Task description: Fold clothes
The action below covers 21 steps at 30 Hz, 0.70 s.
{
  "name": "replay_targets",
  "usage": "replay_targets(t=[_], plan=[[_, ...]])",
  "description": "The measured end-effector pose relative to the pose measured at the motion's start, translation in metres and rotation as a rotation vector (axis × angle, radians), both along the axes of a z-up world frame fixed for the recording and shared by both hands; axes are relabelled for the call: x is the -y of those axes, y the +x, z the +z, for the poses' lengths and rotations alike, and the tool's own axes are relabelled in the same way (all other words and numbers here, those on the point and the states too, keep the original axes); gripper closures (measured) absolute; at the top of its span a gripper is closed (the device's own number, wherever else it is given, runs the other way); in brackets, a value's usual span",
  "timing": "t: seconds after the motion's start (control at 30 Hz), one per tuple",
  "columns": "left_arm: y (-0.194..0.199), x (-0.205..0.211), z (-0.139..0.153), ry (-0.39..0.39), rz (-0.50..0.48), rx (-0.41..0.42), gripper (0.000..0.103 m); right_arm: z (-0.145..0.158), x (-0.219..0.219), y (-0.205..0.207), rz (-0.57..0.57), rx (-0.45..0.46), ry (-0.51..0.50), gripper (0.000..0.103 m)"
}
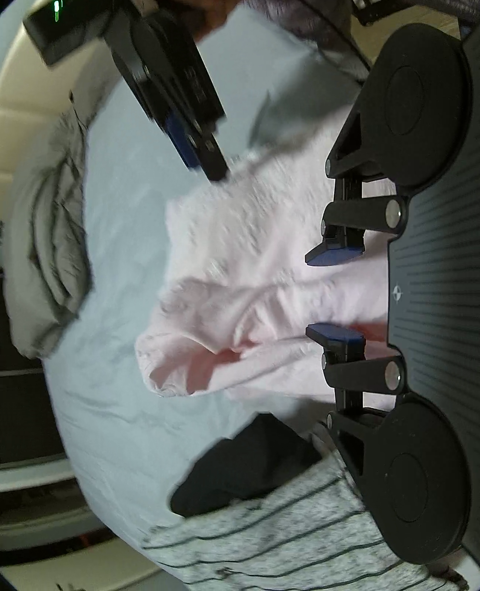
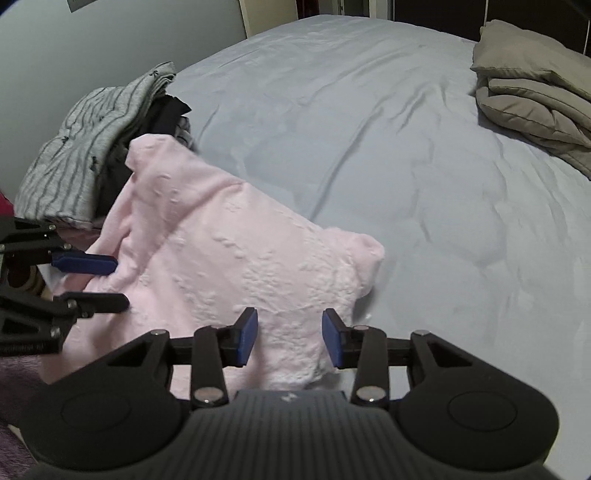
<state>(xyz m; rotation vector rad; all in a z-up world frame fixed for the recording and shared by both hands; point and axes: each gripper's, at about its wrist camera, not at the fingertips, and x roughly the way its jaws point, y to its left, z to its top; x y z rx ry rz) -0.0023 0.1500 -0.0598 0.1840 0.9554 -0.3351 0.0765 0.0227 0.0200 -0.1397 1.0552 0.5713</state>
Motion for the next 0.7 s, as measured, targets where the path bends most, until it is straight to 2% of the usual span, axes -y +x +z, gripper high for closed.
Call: replay_targets(t=[0.27,0.37,0.5,0.7], plan=[[0.014,-0.016,-0.023,0.024,0.069,-0.074,0.070,-0.022,-0.015,0.027,-0.047,-0.013,0.086,0.061],[0.017,-0.019,-0.024,0.021,0.081,-0.087,0.067,-0.029,-0.031,0.037,-0.044,-0.003,0.079,0.060],[0.022,-0.019,-0.027,0.033,0.091,-0.108,0.066,-0.047,-0.047,0.050,-0.061,-0.047,0.044,0.060],[0.031,-0.020,-0.033,0.049,0.114,-0.143,0.059,-0.065,-0.056,0.060,-0.057,-0.054,0.020,0.060]])
